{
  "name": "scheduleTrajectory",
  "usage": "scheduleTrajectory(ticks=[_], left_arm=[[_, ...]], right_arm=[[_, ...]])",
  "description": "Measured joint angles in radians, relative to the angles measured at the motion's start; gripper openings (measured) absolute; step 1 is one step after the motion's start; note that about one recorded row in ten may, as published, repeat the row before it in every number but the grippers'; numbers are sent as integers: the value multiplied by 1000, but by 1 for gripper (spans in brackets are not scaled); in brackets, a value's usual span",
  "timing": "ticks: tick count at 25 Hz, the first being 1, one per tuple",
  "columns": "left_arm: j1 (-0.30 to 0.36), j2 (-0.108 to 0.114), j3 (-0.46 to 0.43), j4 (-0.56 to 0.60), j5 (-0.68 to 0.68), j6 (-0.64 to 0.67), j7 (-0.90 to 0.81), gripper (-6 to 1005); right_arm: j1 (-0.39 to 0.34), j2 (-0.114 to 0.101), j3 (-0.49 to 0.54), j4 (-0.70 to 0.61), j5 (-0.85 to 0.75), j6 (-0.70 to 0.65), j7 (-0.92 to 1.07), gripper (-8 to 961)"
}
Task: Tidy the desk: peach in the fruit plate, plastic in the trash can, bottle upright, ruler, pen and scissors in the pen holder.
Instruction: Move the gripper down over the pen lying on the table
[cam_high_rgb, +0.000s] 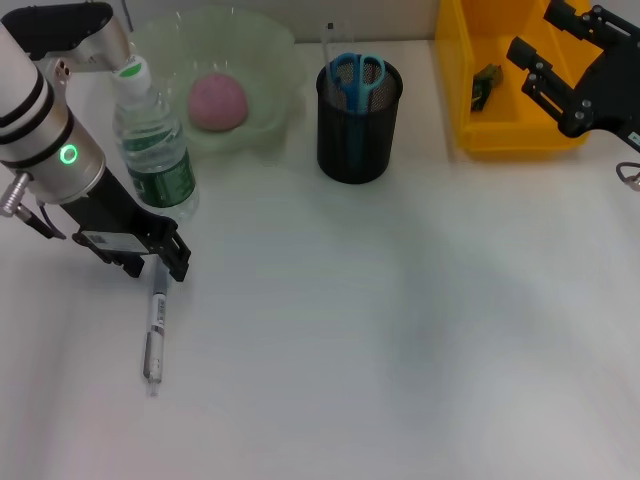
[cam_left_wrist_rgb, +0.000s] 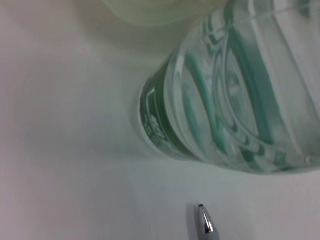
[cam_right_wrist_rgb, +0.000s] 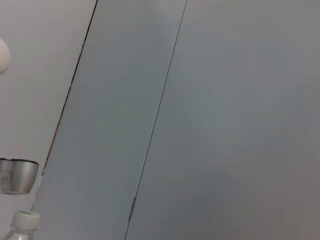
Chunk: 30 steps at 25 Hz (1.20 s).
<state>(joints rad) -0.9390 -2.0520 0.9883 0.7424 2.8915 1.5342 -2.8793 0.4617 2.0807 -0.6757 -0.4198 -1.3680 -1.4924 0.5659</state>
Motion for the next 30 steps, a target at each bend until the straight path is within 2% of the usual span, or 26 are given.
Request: scheduleTrajectory(ticks=[8,30], left_arm=[[-1,-9,-1,-13,0,-23,0,515],[-3,-10,3,-28,0,-53,0,500]], right_arm=[[0,-1,9,2,1,0,0,497],[9,-2,8,3,3,0,-1,497]])
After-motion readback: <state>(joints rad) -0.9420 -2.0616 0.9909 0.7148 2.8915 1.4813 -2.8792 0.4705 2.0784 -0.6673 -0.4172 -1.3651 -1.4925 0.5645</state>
